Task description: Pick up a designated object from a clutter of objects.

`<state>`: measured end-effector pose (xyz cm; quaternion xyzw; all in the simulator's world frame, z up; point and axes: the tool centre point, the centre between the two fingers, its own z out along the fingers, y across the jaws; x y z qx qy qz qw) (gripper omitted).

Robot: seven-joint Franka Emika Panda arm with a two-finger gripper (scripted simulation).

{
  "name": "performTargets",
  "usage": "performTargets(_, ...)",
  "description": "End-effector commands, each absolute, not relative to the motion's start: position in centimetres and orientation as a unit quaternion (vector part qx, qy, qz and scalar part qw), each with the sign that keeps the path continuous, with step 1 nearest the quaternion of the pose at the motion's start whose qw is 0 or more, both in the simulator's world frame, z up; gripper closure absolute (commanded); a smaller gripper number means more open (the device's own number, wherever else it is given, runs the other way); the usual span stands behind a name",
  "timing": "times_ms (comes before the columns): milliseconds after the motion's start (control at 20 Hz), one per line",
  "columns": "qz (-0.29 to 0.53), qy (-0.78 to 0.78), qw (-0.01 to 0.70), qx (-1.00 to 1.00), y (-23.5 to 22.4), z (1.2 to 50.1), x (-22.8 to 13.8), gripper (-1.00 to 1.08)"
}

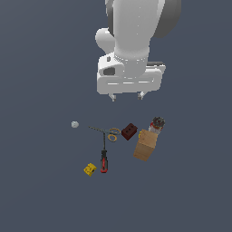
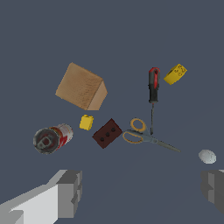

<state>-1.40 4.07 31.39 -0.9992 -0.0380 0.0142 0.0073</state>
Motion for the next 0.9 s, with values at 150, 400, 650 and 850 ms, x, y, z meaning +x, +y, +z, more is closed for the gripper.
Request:
performTargets(150, 0.012, -0.044, 0.005, -0.999, 4.2, 31.7, -1.4, -0.92)
performTargets(400, 0.001, -0.068, -0.003, -0.998, 4.7, 32.8, -1.2, -0.92)
performTargets(650, 0.001, -0.069, -0.003, -0.998, 4.7, 32.8, -1.2, -0.92)
performTargets(850, 0.001, -0.068, -0.003, -0.998, 3.9, 32.1, -1.0, -0.92)
